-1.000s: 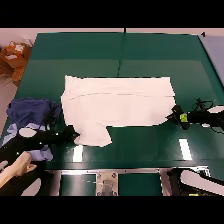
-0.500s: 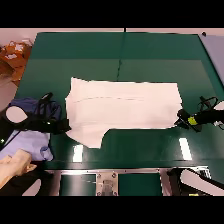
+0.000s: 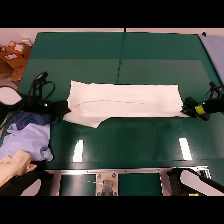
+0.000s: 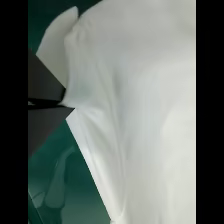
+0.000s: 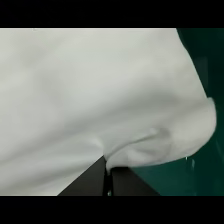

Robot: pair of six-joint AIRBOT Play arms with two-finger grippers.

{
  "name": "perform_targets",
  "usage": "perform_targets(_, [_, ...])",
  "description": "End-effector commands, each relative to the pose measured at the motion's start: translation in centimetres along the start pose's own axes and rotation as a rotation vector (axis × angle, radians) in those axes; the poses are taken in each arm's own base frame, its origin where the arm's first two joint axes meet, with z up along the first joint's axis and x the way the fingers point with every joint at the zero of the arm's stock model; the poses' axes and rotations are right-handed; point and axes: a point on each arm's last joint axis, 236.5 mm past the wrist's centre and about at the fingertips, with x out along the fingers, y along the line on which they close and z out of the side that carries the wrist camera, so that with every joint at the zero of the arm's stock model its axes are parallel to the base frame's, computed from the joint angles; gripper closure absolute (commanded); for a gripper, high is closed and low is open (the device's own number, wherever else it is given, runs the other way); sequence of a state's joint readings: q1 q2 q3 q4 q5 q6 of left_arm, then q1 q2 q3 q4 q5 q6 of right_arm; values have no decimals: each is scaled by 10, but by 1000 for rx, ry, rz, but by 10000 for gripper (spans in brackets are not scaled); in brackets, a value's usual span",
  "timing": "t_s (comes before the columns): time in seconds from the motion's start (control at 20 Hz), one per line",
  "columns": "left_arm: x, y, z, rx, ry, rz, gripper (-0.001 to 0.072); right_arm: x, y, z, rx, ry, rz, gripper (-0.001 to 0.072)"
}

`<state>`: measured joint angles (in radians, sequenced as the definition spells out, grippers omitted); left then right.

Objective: Fold the shirts.

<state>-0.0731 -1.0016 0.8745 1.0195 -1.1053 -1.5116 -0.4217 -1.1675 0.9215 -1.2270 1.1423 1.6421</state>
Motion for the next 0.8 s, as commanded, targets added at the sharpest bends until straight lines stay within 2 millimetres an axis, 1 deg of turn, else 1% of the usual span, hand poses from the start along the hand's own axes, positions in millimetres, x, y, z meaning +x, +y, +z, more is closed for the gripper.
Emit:
perform_targets(0.0, [15, -6, 62, 29, -67, -17, 685, -6, 42, 49, -52, -106, 67, 697])
perform_targets(0.1, [30, -4, 97, 36, -75, -16, 685, 8, 53, 71, -59, -94, 70, 696])
perform_targets(0.15, [38, -3, 112, 34, -76, -15, 685, 17, 57, 81, -61, -85, 73, 697])
perform_targets(0.25, [59, 4, 139, 28, -83, -10, 684, 40, 67, 101, -47, -72, 97, 696])
perform_targets(0.3, [71, 9, 150, 25, -81, -8, 684, 53, 70, 111, -37, -66, 109, 694])
perform_targets(0.35, [86, 14, 160, 32, -83, -11, 682, 68, 72, 120, -31, -64, 112, 623])
perform_targets(0.4, [99, 19, 172, 20, -105, -12, 570, 82, 72, 132, -27, -78, 110, 511])
perform_targets(0.45, [107, 26, 190, 7, -158, -6, 255, 94, 71, 150, -21, -113, 110, 483])
perform_targets(0.5, [110, 30, 212, 2, -238, 4, 141, 102, 72, 166, -18, -146, 113, 483])
perform_targets(0.55, [106, 32, 231, 3, -311, 12, 162, 104, 71, 179, -16, -163, 116, 482])
perform_targets(0.6, [98, 32, 244, 9, -357, 17, 162, 101, 71, 186, -21, -164, 118, 480])
perform_targets(0.65, [92, 30, 247, 16, -352, 10, 162, 94, 69, 189, -46, -161, 116, 450])
perform_targets(0.7, [86, 30, 243, 26, -311, 9, 162, 86, 61, 190, -80, -146, 103, 362])
perform_targets(0.75, [80, 32, 234, 31, -254, 7, 163, 79, 49, 188, -96, -117, 88, 316])
